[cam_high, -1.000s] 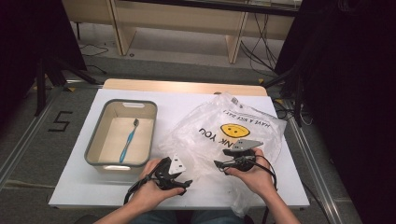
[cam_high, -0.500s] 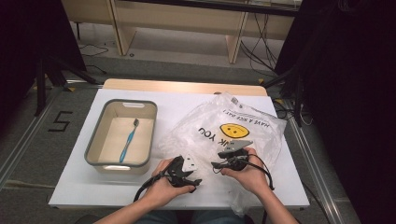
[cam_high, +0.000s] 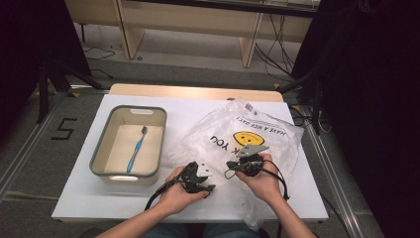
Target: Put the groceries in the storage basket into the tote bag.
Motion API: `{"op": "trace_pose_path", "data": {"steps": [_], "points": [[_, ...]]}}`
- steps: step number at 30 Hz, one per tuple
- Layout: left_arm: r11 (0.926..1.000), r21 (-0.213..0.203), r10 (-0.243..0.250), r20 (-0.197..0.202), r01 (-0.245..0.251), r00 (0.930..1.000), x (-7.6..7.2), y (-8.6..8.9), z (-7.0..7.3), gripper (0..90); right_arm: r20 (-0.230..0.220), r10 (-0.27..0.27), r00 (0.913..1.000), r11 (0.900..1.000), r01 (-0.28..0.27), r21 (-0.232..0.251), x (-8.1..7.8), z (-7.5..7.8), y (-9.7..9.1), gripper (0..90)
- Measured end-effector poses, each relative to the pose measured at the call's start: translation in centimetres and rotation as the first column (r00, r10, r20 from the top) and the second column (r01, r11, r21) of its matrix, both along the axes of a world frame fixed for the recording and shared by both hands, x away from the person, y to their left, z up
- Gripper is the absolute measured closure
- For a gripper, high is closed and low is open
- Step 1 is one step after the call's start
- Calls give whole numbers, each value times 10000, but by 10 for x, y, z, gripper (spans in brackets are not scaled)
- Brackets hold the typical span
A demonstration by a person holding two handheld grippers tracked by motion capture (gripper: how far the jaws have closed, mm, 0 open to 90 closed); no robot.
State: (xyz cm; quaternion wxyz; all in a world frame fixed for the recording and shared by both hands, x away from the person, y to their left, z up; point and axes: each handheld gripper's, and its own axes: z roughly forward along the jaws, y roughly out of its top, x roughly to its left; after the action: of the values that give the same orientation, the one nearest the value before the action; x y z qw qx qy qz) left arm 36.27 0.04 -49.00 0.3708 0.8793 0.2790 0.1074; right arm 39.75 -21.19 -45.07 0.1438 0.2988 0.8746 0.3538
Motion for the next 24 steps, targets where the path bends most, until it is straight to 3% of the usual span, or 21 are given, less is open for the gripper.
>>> {"op": "trace_pose_path", "data": {"steps": [4,6,10,12,14,15,16,17,18,19,22,24], "points": [[10000,-29,17,-13,-17,10000,1,0,0,561,279,-165,9995,9994,156,324,0,7,-3,900],[10000,-25,21,-30,-21,10000,1,0,0,562,120,-52,9999,9994,47,346,0,7,-3,896],[10000,-47,27,-36,-27,10000,1,1,-1,565,-354,427,9985,9987,-437,-280,3,-7,10,482],[10000,-54,21,-59,-21,10000,1,1,-1,568,-482,455,9978,9953,-494,-828,5,-14,15,381],[10000,-73,66,-35,-66,10000,1,1,-1,571,-488,465,9977,9900,-525,-1312,6,-19,17,429],[10000,-73,66,-35,-66,10000,1,1,-1,572,-488,465,9977,9900,-525,-1312,6,-19,17,429],[10000,-64,50,-29,-50,10000,1,1,-1,574,-394,239,9989,9903,-290,-1355,8,-19,16,580],[10000,-64,50,-29,-50,10000,1,1,-1,574,-394,239,9989,9903,-290,-1355,8,-19,16,580],[9999,-101,67,-28,-67,10000,1,1,-1,575,-381,1,9993,9938,-44,-1109,10,-17,13,728],[10000,-81,49,-22,-50,10000,1,1,-1,575,-323,-72,9995,9941,36,-1081,11,-17,13,775],[10000,-54,40,-10,-40,10000,1,1,-1,577,-100,-168,9998,9935,156,-1130,11,-14,11,897],[10000,-57,48,9,-48,10000,1,0,-1,579,66,-159,9999,9941,165,-1073,10,-11,10,900]]}}
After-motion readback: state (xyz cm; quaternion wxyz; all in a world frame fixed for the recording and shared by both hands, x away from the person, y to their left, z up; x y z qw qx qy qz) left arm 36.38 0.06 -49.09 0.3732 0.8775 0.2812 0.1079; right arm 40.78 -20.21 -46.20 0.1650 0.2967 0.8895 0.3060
